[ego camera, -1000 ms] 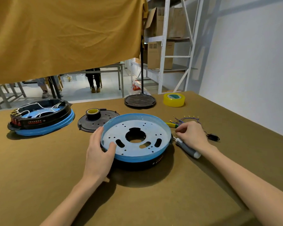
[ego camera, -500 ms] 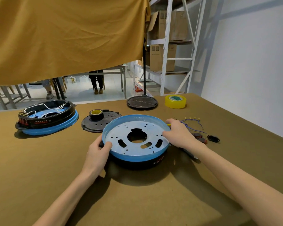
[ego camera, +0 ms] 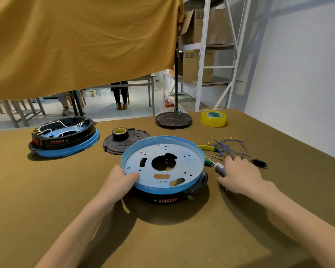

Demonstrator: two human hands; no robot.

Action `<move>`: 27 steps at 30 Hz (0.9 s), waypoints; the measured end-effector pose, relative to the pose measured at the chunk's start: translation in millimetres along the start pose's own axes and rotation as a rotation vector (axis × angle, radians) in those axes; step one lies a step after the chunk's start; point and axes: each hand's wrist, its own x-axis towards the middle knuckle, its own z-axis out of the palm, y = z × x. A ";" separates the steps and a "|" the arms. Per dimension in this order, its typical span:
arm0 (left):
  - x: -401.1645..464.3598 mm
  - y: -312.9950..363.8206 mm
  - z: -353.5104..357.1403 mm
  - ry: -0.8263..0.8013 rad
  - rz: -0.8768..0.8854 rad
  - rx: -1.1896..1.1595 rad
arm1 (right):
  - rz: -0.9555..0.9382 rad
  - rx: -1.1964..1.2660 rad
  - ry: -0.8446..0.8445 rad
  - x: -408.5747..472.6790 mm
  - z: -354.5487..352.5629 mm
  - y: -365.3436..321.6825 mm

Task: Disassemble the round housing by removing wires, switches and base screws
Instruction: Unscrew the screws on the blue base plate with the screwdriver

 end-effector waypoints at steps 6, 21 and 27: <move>-0.5 6.1 5.3 0.068 0.031 -0.178 | 0.020 0.167 0.213 -4.4 -11.7 3.0; -13.2 27.5 -1.6 -0.090 -0.072 -0.638 | -0.386 1.427 0.365 -0.7 -70.7 -71.7; -14.1 22.6 -4.8 -0.153 -0.190 -0.959 | -0.456 1.335 0.639 -0.3 -80.6 -96.5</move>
